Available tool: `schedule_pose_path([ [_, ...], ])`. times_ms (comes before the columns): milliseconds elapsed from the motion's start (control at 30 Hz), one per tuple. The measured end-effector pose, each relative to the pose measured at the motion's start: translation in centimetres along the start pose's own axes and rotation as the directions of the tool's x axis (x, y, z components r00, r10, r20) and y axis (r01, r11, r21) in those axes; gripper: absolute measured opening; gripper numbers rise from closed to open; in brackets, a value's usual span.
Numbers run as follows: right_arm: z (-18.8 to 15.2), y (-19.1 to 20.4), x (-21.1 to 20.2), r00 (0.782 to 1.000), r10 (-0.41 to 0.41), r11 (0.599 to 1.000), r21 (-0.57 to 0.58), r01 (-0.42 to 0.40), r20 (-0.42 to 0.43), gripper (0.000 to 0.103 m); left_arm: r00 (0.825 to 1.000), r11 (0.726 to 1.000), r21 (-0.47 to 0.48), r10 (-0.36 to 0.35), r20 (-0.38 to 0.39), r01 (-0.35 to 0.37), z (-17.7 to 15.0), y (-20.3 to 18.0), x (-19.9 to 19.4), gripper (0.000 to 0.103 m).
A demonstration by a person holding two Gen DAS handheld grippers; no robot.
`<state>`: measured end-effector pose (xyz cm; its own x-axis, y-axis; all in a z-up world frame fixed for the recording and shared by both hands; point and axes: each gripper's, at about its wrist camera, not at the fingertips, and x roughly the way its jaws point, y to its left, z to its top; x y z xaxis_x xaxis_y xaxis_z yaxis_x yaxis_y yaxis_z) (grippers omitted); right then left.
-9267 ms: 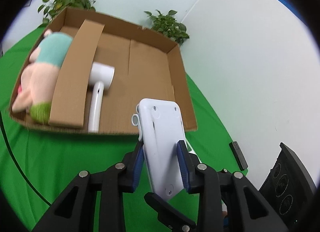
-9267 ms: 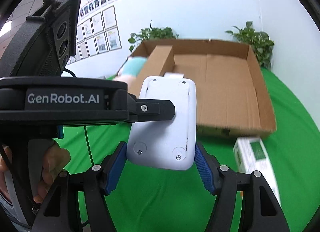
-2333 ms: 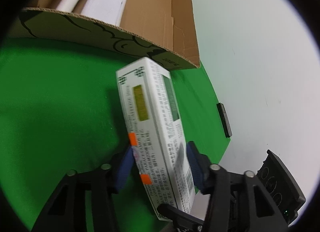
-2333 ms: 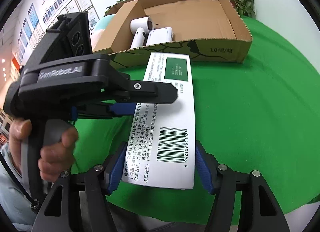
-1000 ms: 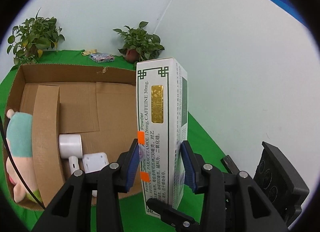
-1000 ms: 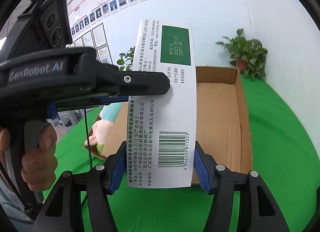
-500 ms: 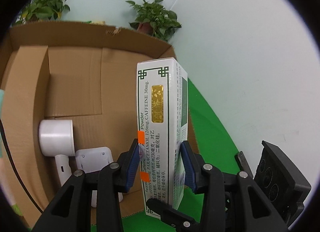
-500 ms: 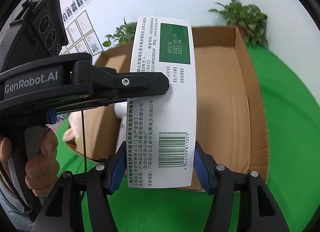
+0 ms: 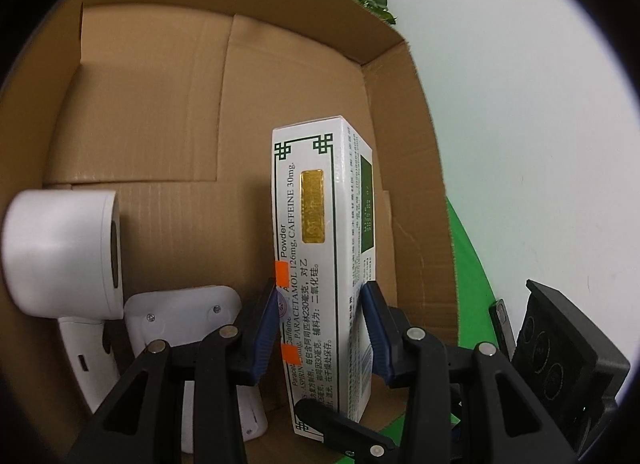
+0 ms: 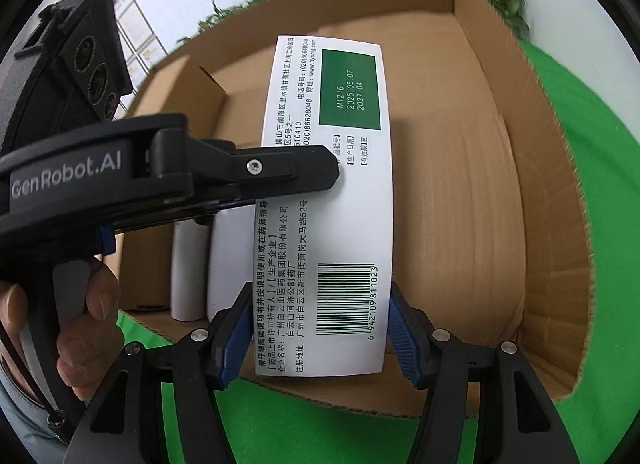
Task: Organize objects
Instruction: 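Lift the medicine box with the right gripper and carry it over the tray, then lower the medicine box into the tray beside the white device and release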
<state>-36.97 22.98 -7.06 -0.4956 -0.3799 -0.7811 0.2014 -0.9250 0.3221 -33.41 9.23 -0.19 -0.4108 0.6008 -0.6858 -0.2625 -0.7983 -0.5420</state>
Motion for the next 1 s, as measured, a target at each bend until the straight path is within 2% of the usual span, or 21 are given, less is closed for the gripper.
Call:
schedule_pose_path([
  [167,0.2,0.1,1.0,0.999,-0.016,1.0,0.015,0.017,-0.033,0.059,1.0,1.0,-0.015,0.006,0.002,-0.006,-0.5,0.8,0.4,0.043],
  [367,0.1,1.2,1.1,0.998,-0.05,0.999,-0.001,0.05,-0.039,0.059,0.999,0.999,-0.01,0.044,0.005,-0.044,-1.3,0.9,-1.7,0.042],
  [433,0.1,1.2,1.3,0.997,-0.07,0.998,0.003,0.07,-0.042,0.059,0.994,0.996,-0.007,0.095,0.045,-0.094,-1.8,1.1,-3.5,0.042],
  [533,0.1,1.8,1.5,0.992,-0.121,0.993,-0.014,0.121,-0.043,0.059,0.991,0.996,-0.005,0.09,0.101,-0.09,-2.8,1.4,-6.6,0.042],
  [633,0.0,2.9,1.7,0.982,-0.185,0.982,-0.05,0.183,-0.044,0.059,0.98,0.993,0.023,0.111,0.164,-0.116,-4.2,1.4,-10.0,0.042],
  [700,0.0,3.2,1.8,0.976,-0.211,0.976,-0.06,0.208,-0.048,0.062,0.968,0.986,0.04,0.151,0.201,-0.162,-4.5,1.5,-11.9,0.042],
  [767,-0.1,3.5,2.1,0.969,-0.238,0.97,-0.072,0.233,-0.071,0.062,0.945,0.971,0.051,0.216,0.246,-0.235,-4.6,2.0,-13.5,0.042],
  [867,-0.6,3.8,1.6,0.959,-0.279,0.957,-0.088,0.275,-0.037,0.073,0.891,0.932,0.056,0.322,0.319,-0.357,-5.3,2.2,-16.0,0.043],
  [900,-0.7,3.9,1.1,0.962,-0.273,0.959,-0.082,0.271,-0.014,0.078,0.87,0.916,0.06,0.353,0.344,-0.396,-5.5,2.3,-16.8,0.047],
  [933,-1.0,4.0,0.0,0.971,-0.239,0.968,-0.067,0.24,0.03,0.088,0.847,0.9,0.064,0.38,0.37,-0.432,-6.3,3.0,-17.7,0.06],
  [967,-1.3,4.2,-1.0,0.972,-0.223,0.972,-0.058,0.227,0.073,0.094,0.816,0.878,0.063,0.412,0.406,-0.475,-6.7,2.9,-18.2,0.067],
  [1000,-1.6,4.6,-2.0,0.968,-0.22,0.972,-0.058,0.228,0.122,0.103,0.786,0.859,0.056,0.437,0.437,-0.509,-7.6,3.1,-18.8,0.08],
])
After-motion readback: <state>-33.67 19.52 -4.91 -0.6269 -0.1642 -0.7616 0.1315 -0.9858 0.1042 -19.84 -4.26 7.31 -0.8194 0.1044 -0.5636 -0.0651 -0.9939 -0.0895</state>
